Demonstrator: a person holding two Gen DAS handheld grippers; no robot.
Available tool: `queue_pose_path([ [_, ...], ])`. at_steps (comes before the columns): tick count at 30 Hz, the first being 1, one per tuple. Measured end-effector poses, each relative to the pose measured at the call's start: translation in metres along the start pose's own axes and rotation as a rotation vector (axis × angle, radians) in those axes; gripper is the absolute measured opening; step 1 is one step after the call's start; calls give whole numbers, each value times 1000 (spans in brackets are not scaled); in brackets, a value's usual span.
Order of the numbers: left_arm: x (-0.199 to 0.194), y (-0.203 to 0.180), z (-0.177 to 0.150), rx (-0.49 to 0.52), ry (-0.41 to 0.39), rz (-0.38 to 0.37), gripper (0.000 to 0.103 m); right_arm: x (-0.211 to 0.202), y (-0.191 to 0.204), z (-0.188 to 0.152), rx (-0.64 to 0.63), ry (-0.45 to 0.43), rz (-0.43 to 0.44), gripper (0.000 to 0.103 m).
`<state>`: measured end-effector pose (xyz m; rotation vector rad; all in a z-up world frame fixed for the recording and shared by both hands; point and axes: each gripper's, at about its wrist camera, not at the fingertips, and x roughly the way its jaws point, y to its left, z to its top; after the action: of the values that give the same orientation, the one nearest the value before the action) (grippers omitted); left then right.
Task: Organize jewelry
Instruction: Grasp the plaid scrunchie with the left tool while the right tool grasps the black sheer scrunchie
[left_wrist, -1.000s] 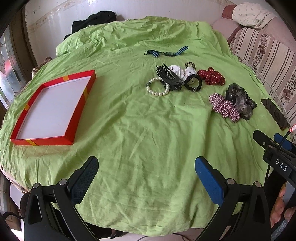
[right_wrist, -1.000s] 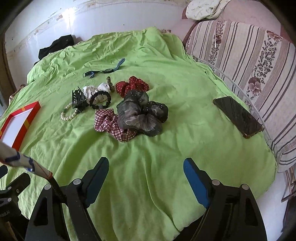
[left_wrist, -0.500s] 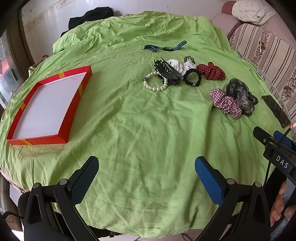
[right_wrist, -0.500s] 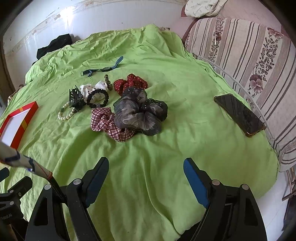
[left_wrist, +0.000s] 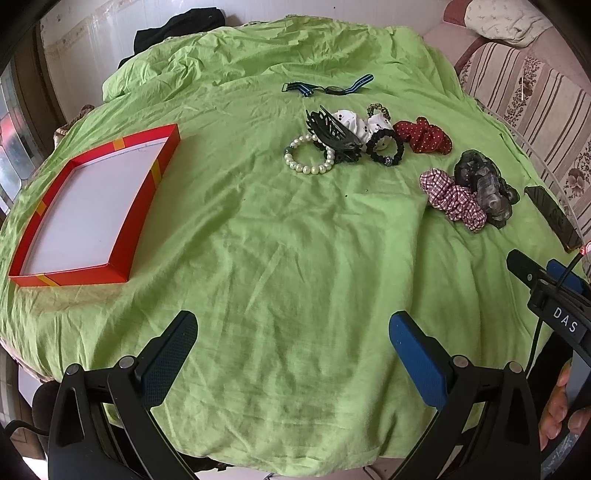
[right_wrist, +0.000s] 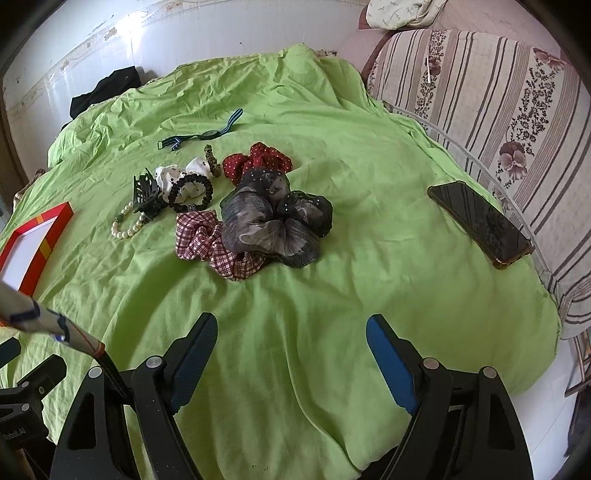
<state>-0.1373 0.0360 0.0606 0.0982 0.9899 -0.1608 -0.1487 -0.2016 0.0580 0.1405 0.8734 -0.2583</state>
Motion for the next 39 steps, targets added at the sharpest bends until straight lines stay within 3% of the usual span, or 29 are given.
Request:
queue_pose_path([
  [7, 4, 1, 5, 1, 6, -7, 103, 1, -3, 5, -2, -11, 2, 86],
  [10, 4, 0, 15, 13, 13, -44, 92, 3, -10, 16, 6, -21, 19, 86],
  [12, 4, -2, 25, 20, 20, -83, 84, 3, -17, 26, 18, -31, 33, 86],
  [17, 8, -19, 55, 21, 29, -229, 83, 8, -32, 52, 37, -39, 85, 76],
  [20, 17, -37, 72, 34, 40, -309, 83, 17, -42, 66, 70, -19, 167, 73],
  [25, 46, -69, 96, 71, 94, -404, 82, 39, -53, 83, 167, 41, 388, 73],
  [29, 78, -88, 111, 79, 163, -472, 60, 58, -49, 92, 174, 77, 462, 73],
  [31, 94, -94, 117, 66, 189, -504, 58, 70, -44, 95, 164, 100, 462, 73],
  [32, 100, -98, 119, 57, 196, -519, 58, 76, -43, 96, 161, 109, 458, 71],
  [34, 108, -103, 119, 46, 210, -542, 58, 83, -42, 97, 158, 121, 453, 57],
  [35, 112, -107, 119, 44, 221, -551, 57, 87, -41, 96, 157, 132, 450, 40],
  [36, 114, -110, 118, 44, 228, -555, 42, 91, -42, 96, 161, 145, 454, 27],
  [37, 117, -114, 117, 49, 241, -556, 30, 93, -42, 95, 166, 156, 465, 22],
  [38, 119, -116, 115, 55, 260, -563, 11, 93, -43, 96, 167, 159, 467, 17],
  [39, 119, -117, 114, 53, 270, -569, 10, 90, -42, 96, 160, 152, 461, 13],
])
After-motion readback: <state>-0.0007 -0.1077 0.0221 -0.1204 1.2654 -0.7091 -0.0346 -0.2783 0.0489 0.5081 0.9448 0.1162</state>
